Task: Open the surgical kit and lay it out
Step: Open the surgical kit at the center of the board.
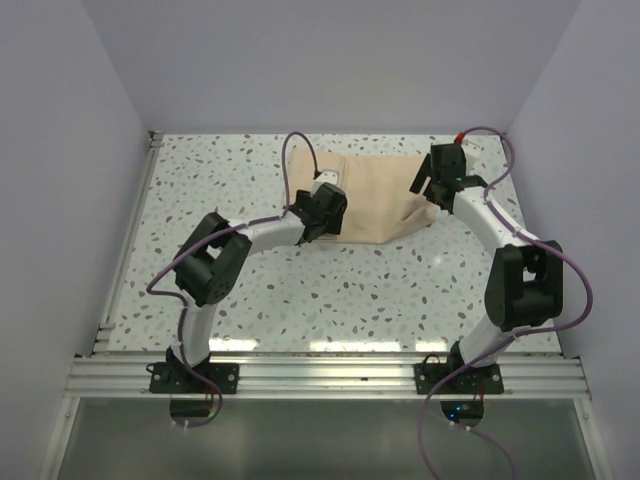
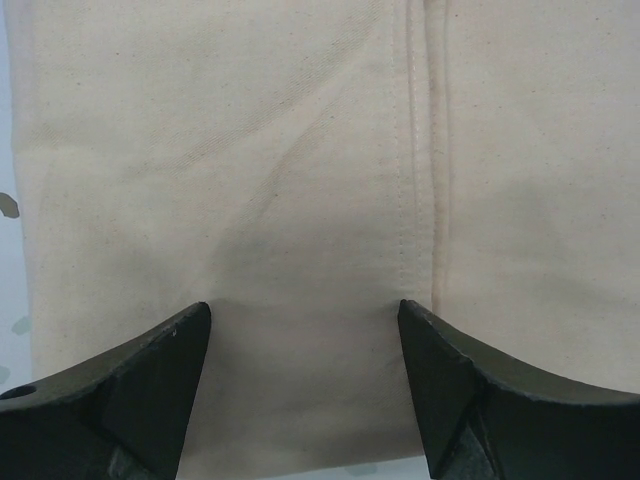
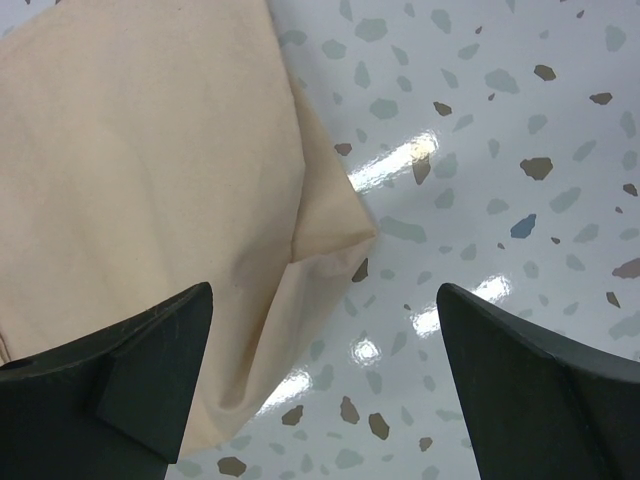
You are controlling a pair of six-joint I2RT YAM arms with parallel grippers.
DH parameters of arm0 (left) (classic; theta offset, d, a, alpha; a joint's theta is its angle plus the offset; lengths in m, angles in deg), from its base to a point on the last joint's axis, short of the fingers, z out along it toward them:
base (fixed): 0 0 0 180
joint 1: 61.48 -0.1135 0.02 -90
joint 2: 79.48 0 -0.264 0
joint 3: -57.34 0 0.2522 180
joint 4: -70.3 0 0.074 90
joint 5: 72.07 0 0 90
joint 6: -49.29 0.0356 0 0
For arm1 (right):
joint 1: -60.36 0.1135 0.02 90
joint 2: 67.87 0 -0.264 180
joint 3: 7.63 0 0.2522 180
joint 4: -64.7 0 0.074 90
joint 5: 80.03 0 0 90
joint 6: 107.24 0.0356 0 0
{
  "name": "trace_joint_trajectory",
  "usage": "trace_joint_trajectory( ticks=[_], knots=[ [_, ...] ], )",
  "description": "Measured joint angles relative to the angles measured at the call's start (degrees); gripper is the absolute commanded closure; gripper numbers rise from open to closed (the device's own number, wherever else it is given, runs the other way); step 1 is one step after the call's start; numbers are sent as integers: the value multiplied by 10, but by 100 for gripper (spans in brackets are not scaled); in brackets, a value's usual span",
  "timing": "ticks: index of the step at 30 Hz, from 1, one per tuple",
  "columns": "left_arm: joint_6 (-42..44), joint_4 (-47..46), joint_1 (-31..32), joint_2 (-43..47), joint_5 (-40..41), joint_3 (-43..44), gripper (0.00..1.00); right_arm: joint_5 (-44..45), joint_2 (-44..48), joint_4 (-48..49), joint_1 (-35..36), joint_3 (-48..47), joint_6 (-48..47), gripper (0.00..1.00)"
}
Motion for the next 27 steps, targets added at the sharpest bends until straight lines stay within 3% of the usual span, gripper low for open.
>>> trace_joint_trajectory(
  ticks=[11, 17, 20, 21, 27],
  knots=[
    [10, 26, 28, -20, 0, 57, 23, 0, 0, 4, 0, 0, 0, 2],
    [6, 50, 30, -40, 5, 66, 46, 0, 0, 4, 0, 0, -1, 2],
    [-1, 70, 30, -47, 11, 75, 76, 0, 0, 4, 0, 0, -1, 2],
    [-2, 76, 30, -49, 13, 80, 98, 0, 0, 4, 0, 0, -1, 2],
    [-2, 106, 30, -50, 20, 101, 100, -1, 0, 5, 0, 3, -1, 2]
  ],
)
